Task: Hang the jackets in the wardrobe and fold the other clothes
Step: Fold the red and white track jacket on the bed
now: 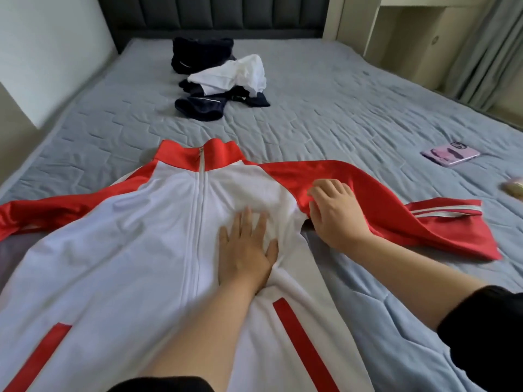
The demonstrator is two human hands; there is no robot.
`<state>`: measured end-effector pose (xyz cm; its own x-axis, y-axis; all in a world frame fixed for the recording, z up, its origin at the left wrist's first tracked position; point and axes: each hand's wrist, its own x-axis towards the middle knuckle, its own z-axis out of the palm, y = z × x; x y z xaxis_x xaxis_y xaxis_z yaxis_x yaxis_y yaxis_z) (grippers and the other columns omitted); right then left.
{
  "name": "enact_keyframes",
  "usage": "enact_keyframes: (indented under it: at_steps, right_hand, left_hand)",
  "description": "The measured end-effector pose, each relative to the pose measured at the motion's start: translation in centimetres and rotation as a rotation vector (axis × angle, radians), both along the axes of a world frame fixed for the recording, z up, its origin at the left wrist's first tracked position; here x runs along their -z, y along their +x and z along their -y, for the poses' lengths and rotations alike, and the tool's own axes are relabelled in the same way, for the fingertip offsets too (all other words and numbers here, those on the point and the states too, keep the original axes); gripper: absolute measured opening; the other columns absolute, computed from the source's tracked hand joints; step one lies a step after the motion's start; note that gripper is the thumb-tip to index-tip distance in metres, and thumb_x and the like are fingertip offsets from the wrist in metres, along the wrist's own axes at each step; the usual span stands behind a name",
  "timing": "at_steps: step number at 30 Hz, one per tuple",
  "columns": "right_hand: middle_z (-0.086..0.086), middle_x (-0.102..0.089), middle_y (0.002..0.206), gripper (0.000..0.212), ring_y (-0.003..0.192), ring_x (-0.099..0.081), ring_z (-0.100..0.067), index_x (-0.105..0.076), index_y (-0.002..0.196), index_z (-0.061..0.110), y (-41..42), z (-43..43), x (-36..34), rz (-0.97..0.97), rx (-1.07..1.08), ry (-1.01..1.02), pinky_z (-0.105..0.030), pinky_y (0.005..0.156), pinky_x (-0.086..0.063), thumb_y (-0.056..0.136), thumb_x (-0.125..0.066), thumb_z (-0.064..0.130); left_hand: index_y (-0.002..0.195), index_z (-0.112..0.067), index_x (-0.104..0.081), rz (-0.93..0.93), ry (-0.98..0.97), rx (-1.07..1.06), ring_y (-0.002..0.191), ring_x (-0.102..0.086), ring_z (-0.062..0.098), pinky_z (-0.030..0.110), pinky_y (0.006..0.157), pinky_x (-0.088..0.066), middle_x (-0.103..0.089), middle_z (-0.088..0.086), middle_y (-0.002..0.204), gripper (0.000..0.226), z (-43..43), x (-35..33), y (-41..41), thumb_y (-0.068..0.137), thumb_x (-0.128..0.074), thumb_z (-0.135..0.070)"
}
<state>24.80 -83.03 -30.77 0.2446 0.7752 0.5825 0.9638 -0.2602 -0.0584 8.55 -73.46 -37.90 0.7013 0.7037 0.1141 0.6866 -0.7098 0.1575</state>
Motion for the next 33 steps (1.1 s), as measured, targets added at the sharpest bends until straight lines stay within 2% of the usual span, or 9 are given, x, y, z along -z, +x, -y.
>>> enact_keyframes:
  at_steps: [4, 7, 9, 12, 18, 22, 27, 30, 33]
  right_hand:
    - [-0.019, -0.058, 0.103, 0.022, 0.097, -0.050, -0.037, -0.065, 0.099, 0.000, 3.2, 4.4, 0.4, -0.332, 0.358, 0.188, -0.041, 0.084, -0.037, 0.082, -0.051, -0.002]
    - [-0.017, -0.050, 0.123, 0.045, 0.117, -0.039, -0.036, -0.059, 0.117, 0.006, 6.8, 8.9, 0.5, -0.378, 0.689, -0.005, -0.042, 0.097, -0.027, 0.074, -0.052, -0.004]
    - [-0.014, -0.041, 0.138, 0.054, 0.131, -0.028, -0.032, -0.050, 0.131, 0.015, 8.5, 11.9, 0.6, -0.426, 0.786, -0.192, -0.048, 0.108, -0.018, 0.078, -0.052, 0.003]
    - [-0.007, -0.028, 0.150, 0.063, 0.141, -0.013, -0.029, -0.032, 0.143, 0.030, 10.2, 15.1, 0.8, -0.413, 0.771, -0.515, -0.062, 0.110, -0.005, 0.084, -0.048, 0.015]
    - [-0.016, -0.064, 0.110, 0.028, 0.109, -0.056, -0.032, -0.059, 0.108, 0.010, 9.6, 15.5, -1.7, -0.347, 0.955, -0.412, -0.051, 0.112, -0.016, 0.085, -0.042, 0.009]
    - [-0.021, -0.064, 0.094, 0.022, 0.087, -0.059, -0.035, -0.062, 0.089, 0.003, 5.9, 12.8, -6.0, -0.717, 0.907, 0.087, -0.031, 0.072, -0.039, 0.084, -0.047, 0.019]
    - [0.001, -0.052, 0.038, 0.028, 0.040, -0.057, -0.014, -0.052, 0.056, 0.011, -1.9, 8.2, -12.6, -1.047, 0.563, 0.467, -0.018, 0.042, -0.042, 0.081, -0.053, 0.023]
    - [-0.008, -0.055, 0.058, 0.036, 0.052, -0.054, -0.024, -0.063, 0.070, 0.006, -8.2, 5.6, -14.6, -1.162, 0.260, 0.250, -0.032, 0.050, -0.045, 0.085, -0.057, 0.038]
    - [-0.009, -0.057, 0.057, 0.056, 0.040, -0.047, -0.018, -0.070, 0.077, 0.012, -12.7, 5.1, -14.1, -1.519, -0.169, -0.191, -0.021, 0.041, -0.040, 0.094, -0.037, 0.055]
  left_hand:
    - [0.136, -0.018, -0.050, 0.127, 0.121, 0.140, 0.131, -0.044, 0.029, 0.053, 0.101, -0.037, -0.045, 0.010, 0.144, 0.063, 0.7, -1.1, 0.1, 0.084, -0.023, -0.039]
    - [0.120, -0.012, -0.065, 0.172, 0.247, 0.183, 0.116, -0.059, 0.031, 0.053, 0.086, -0.048, -0.061, 0.011, 0.127, 0.055, 1.2, -1.5, 0.5, 0.080, -0.032, -0.030]
    - [0.125, -0.012, -0.061, 0.128, 0.246, 0.200, 0.120, -0.055, 0.031, 0.053, 0.090, -0.046, -0.058, 0.011, 0.131, 0.057, 1.4, -1.4, 0.7, 0.081, -0.029, -0.029]
    - [0.150, -0.021, -0.022, -0.115, 0.201, 0.164, 0.144, -0.018, 0.020, 0.047, 0.110, -0.019, -0.022, 0.000, 0.156, 0.059, 0.8, -0.5, 1.3, 0.092, -0.025, -0.033]
    - [0.151, -0.029, -0.005, -0.207, 0.183, 0.105, 0.146, -0.001, 0.020, 0.044, 0.114, -0.009, -0.005, -0.004, 0.159, 0.058, 1.4, -0.7, 1.7, 0.097, -0.024, -0.037]
    - [0.150, -0.023, -0.020, -0.013, -0.258, 0.169, 0.146, -0.004, 0.019, 0.038, 0.117, -0.010, -0.008, 0.001, 0.159, 0.051, 0.5, -2.7, 0.7, 0.100, -0.032, -0.027]
    - [0.122, -0.011, -0.057, 0.681, -1.207, -0.062, 0.102, -0.062, 0.008, 0.022, 0.094, -0.048, -0.059, 0.002, 0.121, 0.027, 1.0, -7.2, -3.1, 0.097, -0.046, -0.014]
    - [0.109, -0.009, -0.058, 0.960, -1.582, -0.263, 0.085, -0.062, 0.012, 0.019, 0.085, -0.047, -0.058, 0.008, 0.103, 0.021, 0.9, -9.3, -5.9, 0.098, -0.041, -0.014]
    - [0.104, 0.016, -0.051, 0.875, -1.504, -0.262, 0.077, -0.066, 0.012, 0.029, 0.082, -0.056, -0.064, 0.021, 0.078, 0.023, 1.1, -9.6, -10.6, 0.096, -0.041, -0.002]
